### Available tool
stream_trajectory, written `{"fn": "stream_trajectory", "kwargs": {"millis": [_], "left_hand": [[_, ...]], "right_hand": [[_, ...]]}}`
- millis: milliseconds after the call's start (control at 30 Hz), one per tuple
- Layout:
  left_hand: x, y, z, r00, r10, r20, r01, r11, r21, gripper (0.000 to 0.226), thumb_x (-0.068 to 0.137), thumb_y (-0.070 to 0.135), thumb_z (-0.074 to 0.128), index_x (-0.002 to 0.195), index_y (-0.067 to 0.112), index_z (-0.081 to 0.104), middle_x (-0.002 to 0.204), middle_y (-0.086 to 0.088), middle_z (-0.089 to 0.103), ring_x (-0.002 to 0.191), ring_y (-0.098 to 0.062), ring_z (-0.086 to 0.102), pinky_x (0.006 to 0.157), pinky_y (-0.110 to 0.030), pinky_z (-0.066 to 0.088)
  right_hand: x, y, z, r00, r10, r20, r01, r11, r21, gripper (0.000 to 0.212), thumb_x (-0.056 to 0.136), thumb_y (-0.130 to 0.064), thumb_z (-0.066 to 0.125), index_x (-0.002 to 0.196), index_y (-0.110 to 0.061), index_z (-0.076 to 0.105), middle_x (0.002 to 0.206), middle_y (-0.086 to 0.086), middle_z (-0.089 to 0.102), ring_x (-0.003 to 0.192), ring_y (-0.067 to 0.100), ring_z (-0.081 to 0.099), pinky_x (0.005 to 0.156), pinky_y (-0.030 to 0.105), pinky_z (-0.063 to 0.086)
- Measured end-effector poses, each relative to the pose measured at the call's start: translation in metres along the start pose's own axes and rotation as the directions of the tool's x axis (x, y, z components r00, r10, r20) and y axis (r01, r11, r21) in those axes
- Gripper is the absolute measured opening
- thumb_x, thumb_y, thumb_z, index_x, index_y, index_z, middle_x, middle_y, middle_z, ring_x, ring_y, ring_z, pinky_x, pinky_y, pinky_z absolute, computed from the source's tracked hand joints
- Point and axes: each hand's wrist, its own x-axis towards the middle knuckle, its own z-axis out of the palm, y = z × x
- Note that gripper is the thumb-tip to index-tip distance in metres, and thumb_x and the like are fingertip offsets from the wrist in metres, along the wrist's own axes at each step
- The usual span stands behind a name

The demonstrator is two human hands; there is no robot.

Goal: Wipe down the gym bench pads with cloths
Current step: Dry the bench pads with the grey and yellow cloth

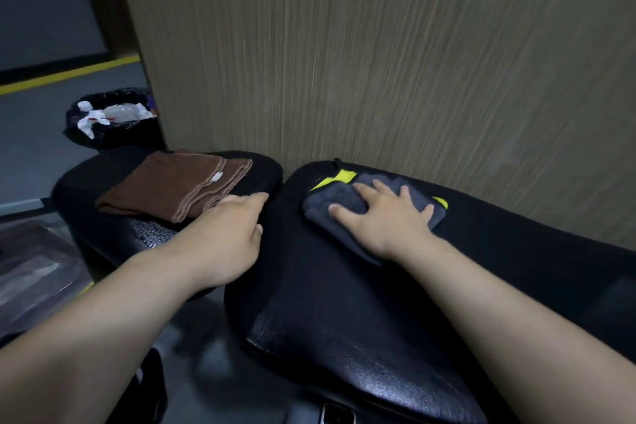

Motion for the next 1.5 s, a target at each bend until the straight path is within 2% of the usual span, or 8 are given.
{"fn": "stream_trajectory", "kwargs": {"millis": [300, 600, 767, 933, 1167, 1267, 1367, 1500], "left_hand": [[-0.002, -0.002, 0.001, 0.999, 0.03, 0.032, -0.029, 0.999, -0.013, 0.033, 0.096, 0.014, 0.048, 0.128, 0.007, 0.05, 0.128, -0.011, 0.057, 0.125, -0.024, 0.045, 0.104, -0.035, 0.038], [-0.006, -0.006, 0.002, 0.993, 0.113, 0.023, -0.114, 0.992, 0.061, 0.042, 0.097, 0.019, 0.048, 0.138, 0.008, 0.047, 0.132, -0.008, 0.056, 0.13, -0.024, 0.043, 0.108, -0.037, 0.036], [-0.009, -0.008, 0.0, 0.989, 0.142, 0.036, -0.145, 0.984, 0.1, 0.033, 0.099, 0.021, 0.046, 0.128, 0.008, 0.056, 0.134, -0.005, 0.054, 0.132, -0.022, 0.041, 0.11, -0.036, 0.034], [-0.011, -0.013, -0.006, 0.986, 0.161, 0.039, -0.165, 0.979, 0.118, 0.046, 0.103, 0.028, 0.044, 0.147, 0.016, 0.043, 0.159, 0.001, 0.032, 0.148, -0.016, 0.02, 0.116, -0.026, 0.017], [-0.011, -0.019, -0.022, 0.91, 0.272, -0.312, -0.251, 0.962, 0.107, 0.032, 0.087, 0.025, 0.051, 0.105, 0.017, 0.076, 0.12, 0.001, 0.069, 0.11, -0.026, 0.058, 0.098, -0.041, 0.047], [-0.012, -0.017, -0.03, 0.924, 0.096, -0.37, -0.038, 0.986, 0.16, 0.049, 0.088, 0.048, 0.042, 0.116, 0.023, 0.072, 0.132, 0.0, 0.063, 0.121, -0.029, 0.05, 0.1, -0.054, 0.044], [-0.012, -0.029, -0.023, 0.968, -0.193, -0.158, 0.217, 0.964, 0.153, 0.061, 0.093, 0.066, 0.032, 0.148, 0.04, 0.039, 0.163, 0.004, 0.025, 0.15, -0.024, 0.014, 0.116, -0.063, 0.013], [-0.013, -0.038, -0.015, 0.969, -0.247, 0.003, 0.239, 0.942, 0.236, 0.074, 0.087, 0.077, 0.025, 0.153, 0.048, 0.011, 0.167, 0.004, -0.004, 0.152, -0.023, -0.01, 0.115, -0.068, -0.002]], "right_hand": [[0.052, 0.005, -0.01, 0.996, 0.085, -0.04, -0.085, 0.996, -0.003, 0.077, 0.08, -0.08, 0.033, 0.147, -0.043, 0.035, 0.156, -0.01, 0.032, 0.147, 0.033, 0.016, 0.11, 0.071, 0.003], [-0.055, -0.007, 0.006, 0.973, -0.226, 0.039, 0.228, 0.972, -0.06, 0.076, 0.084, -0.078, 0.032, 0.151, -0.046, 0.021, 0.164, -0.013, 0.011, 0.152, 0.029, -0.002, 0.115, 0.065, -0.003], [-0.121, -0.025, 0.011, 0.955, -0.274, 0.114, 0.284, 0.955, -0.086, 0.08, 0.084, -0.077, 0.034, 0.153, -0.047, 0.009, 0.165, -0.013, -0.001, 0.15, 0.027, -0.015, 0.115, 0.062, -0.011], [-0.135, -0.044, 0.025, 0.95, -0.255, 0.179, 0.28, 0.951, -0.131, 0.089, 0.079, -0.081, 0.031, 0.152, -0.045, -0.004, 0.164, -0.011, -0.014, 0.147, 0.029, -0.027, 0.11, 0.064, -0.019], [-0.08, -0.05, 0.02, 0.951, -0.285, 0.121, 0.294, 0.954, -0.06, 0.086, 0.079, -0.081, 0.036, 0.153, -0.043, 0.016, 0.166, -0.008, 0.002, 0.15, 0.032, -0.012, 0.112, 0.068, -0.011], [-0.043, -0.055, 0.017, 0.953, -0.283, 0.112, 0.291, 0.955, -0.061, 0.085, 0.08, -0.082, 0.036, 0.153, -0.042, 0.02, 0.165, -0.007, 0.007, 0.151, 0.034, -0.007, 0.112, 0.069, -0.008], [-0.01, -0.063, 0.018, 0.954, -0.28, 0.111, 0.287, 0.956, -0.055, 0.085, 0.08, -0.083, 0.036, 0.153, -0.042, 0.023, 0.165, -0.007, 0.009, 0.151, 0.035, -0.005, 0.111, 0.071, -0.007], [0.038, -0.067, 0.01, 0.961, -0.249, 0.121, 0.257, 0.965, -0.058, 0.083, 0.08, -0.083, 0.035, 0.152, -0.043, 0.025, 0.165, -0.008, 0.012, 0.151, 0.034, -0.003, 0.109, 0.073, -0.007]]}}
